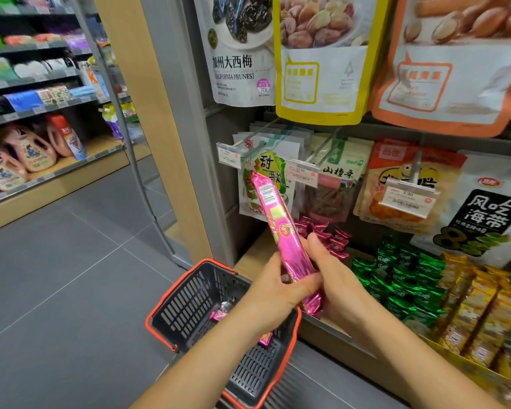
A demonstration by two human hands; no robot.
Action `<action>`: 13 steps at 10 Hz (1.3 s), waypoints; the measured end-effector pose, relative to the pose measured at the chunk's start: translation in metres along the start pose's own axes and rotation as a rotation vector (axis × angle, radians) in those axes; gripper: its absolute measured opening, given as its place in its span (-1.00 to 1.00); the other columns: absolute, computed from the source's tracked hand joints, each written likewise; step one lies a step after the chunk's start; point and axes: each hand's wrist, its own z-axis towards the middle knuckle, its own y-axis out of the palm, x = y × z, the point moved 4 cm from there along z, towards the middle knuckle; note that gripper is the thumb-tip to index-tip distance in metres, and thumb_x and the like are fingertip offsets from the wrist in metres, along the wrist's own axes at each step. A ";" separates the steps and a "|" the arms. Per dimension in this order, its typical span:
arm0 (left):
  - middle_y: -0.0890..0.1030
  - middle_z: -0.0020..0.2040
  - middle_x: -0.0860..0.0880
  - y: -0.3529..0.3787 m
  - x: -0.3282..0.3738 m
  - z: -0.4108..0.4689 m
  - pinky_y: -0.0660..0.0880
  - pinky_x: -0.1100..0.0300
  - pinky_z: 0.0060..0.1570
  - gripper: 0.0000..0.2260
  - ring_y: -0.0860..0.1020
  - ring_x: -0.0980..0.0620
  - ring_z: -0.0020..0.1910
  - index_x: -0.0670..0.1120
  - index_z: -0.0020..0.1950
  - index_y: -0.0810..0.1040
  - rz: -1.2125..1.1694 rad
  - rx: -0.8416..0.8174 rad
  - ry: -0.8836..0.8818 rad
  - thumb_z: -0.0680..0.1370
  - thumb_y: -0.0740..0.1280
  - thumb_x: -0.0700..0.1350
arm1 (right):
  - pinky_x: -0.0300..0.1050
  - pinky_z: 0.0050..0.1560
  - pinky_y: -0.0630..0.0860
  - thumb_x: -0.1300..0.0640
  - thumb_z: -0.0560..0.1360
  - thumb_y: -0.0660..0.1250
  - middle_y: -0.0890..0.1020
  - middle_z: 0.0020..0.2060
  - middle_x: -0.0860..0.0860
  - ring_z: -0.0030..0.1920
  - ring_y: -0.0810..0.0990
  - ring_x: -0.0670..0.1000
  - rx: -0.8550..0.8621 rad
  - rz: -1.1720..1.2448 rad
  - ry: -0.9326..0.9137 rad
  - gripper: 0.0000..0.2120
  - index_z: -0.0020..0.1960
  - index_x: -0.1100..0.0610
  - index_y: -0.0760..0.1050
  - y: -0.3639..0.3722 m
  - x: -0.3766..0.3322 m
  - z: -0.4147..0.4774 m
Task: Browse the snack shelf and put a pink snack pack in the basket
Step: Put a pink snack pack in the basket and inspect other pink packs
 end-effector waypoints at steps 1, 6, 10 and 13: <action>0.67 0.01 0.08 0.007 -0.004 -0.006 0.62 0.05 -0.05 -0.58 0.66 0.05 0.02 0.17 0.27 0.42 -0.124 -0.145 -0.071 0.49 0.46 -0.09 | -0.12 0.24 0.44 -0.02 0.64 0.19 0.55 0.27 0.04 0.28 0.52 0.03 -0.050 -0.200 -0.094 -0.63 0.38 0.10 0.40 0.001 0.005 0.004; 0.48 -0.39 0.13 -0.048 0.007 -0.023 0.35 0.17 -0.28 -0.68 0.44 0.14 -0.39 0.13 0.03 0.61 0.647 -0.229 -0.054 0.33 0.52 0.15 | -0.22 -0.31 0.60 0.05 0.36 0.55 0.65 -0.03 0.01 -0.18 0.70 -0.07 0.413 -0.089 -0.064 -0.29 0.37 -0.18 0.25 -0.042 0.004 0.000; 0.66 -0.22 0.08 -0.072 0.052 -0.032 0.57 0.17 -0.18 -0.68 0.62 0.06 -0.22 0.02 -0.15 0.73 0.377 0.097 0.234 0.13 0.59 0.02 | -0.15 -0.34 0.60 0.30 0.42 0.40 0.65 -0.33 0.13 -0.30 0.69 0.07 0.432 0.333 0.205 -0.57 0.26 0.28 0.41 -0.046 0.017 0.002; 0.67 -0.31 0.05 -0.100 0.056 -0.028 0.59 0.28 -0.17 -0.67 0.63 0.12 -0.30 0.15 -0.21 0.72 0.465 0.157 0.171 0.29 0.57 -0.29 | -0.16 -0.37 0.57 0.36 0.37 0.45 0.66 -0.02 0.24 -0.17 0.69 0.11 0.411 0.462 0.170 -0.46 0.27 0.13 0.33 -0.042 0.012 0.003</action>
